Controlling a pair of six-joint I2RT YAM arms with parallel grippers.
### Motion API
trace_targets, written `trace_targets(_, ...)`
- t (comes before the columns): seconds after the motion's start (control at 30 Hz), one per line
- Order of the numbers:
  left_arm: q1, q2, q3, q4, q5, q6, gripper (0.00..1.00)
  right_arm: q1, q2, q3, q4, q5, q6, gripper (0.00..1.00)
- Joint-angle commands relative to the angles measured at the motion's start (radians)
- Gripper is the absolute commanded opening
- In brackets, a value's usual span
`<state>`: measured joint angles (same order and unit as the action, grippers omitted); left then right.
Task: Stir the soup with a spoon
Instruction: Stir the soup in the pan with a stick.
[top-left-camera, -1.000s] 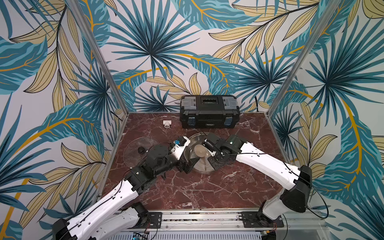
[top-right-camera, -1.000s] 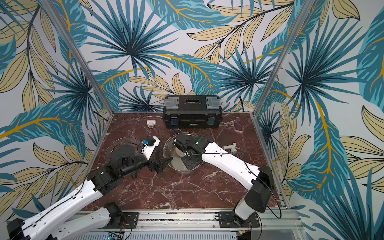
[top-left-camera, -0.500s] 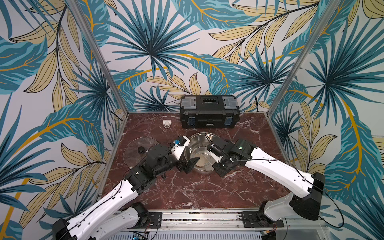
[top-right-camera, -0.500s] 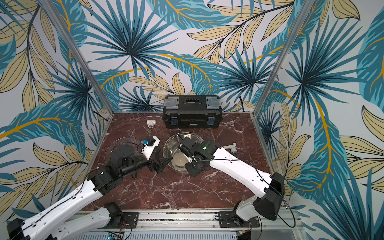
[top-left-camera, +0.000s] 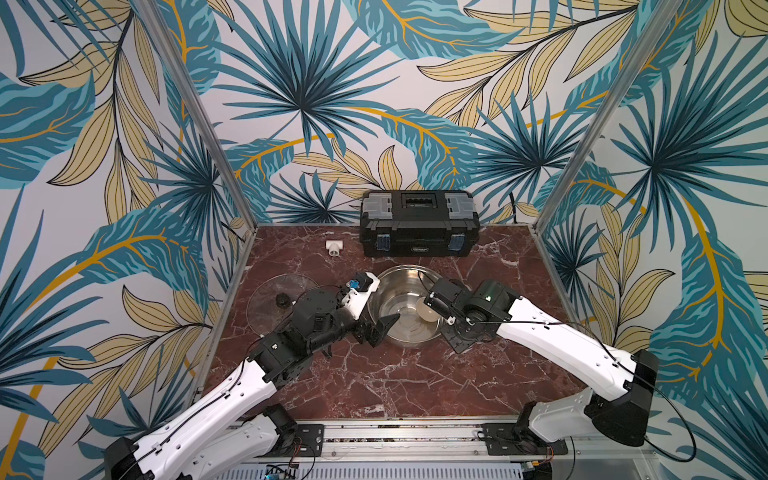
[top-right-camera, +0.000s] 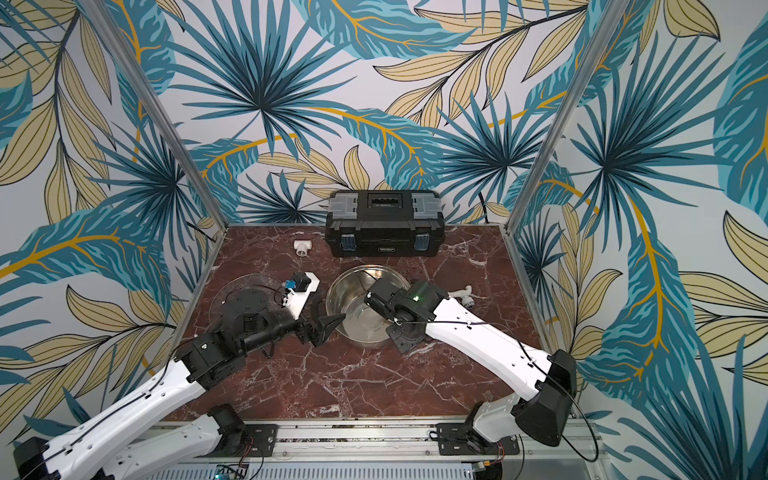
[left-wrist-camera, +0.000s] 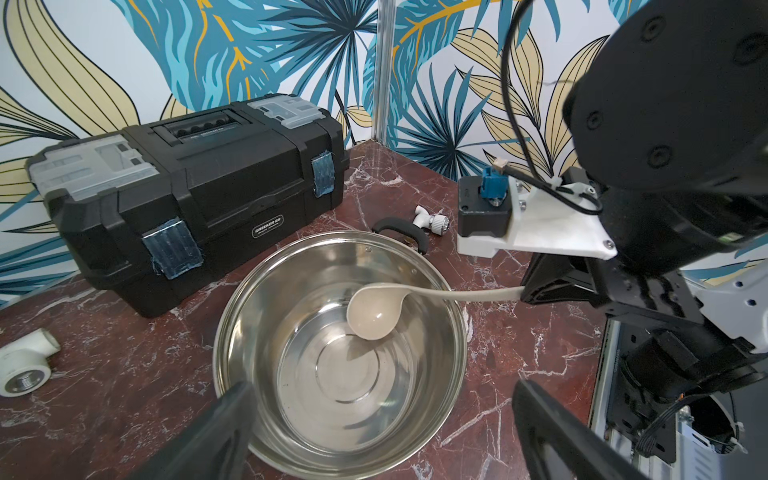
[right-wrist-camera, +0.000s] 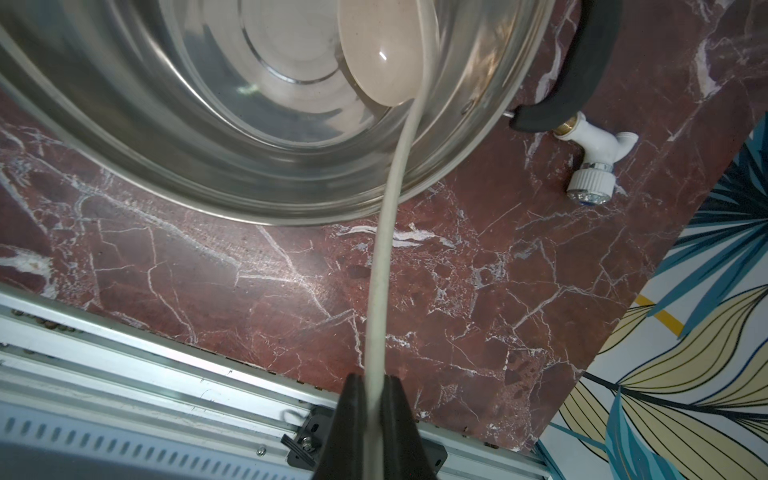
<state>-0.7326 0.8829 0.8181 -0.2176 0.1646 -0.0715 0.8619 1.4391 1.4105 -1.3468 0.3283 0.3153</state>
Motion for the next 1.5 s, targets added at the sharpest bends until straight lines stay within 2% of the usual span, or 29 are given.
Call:
trace_targets(0.0, -0.005, -0.017, -0.014, 0.021, 0.000, 0.004, 1.00, -0.011, 0.032, 0.024, 0.042, 0.057, 0.003, 0.00)
trace_targets(0.2, -0.004, -0.019, -0.019, 0.017, -0.005, 0.003, 1.00, -0.016, 0.111, 0.101, 0.099, 0.005, -0.042, 0.00)
trace_targets(0.33, -0.005, -0.021, -0.019, 0.014, -0.010, 0.001, 1.00, -0.013, 0.155, 0.150, 0.122, -0.101, -0.063, 0.00)
trace_targets(0.53, -0.005, -0.028, -0.022, 0.014, -0.013, 0.000, 1.00, 0.003, 0.150, 0.154, 0.147, -0.234, -0.065, 0.00)
trace_targets(0.63, -0.004, -0.028, -0.022, 0.013, -0.012, 0.001, 1.00, 0.019, 0.135, 0.136, 0.132, -0.256, -0.064, 0.00)
trace_targets(0.97, -0.005, -0.031, -0.020, 0.014, -0.005, -0.001, 1.00, 0.043, 0.006, 0.015, 0.048, -0.211, -0.031, 0.00)
trace_targets(1.23, -0.004, -0.024, -0.022, 0.019, -0.001, -0.002, 1.00, 0.035, -0.055, -0.050, -0.017, 0.011, 0.014, 0.00)
trace_targets(1.47, -0.004, -0.025, -0.021, 0.018, -0.001, 0.001, 1.00, -0.005, -0.017, -0.020, 0.037, 0.067, 0.007, 0.00)
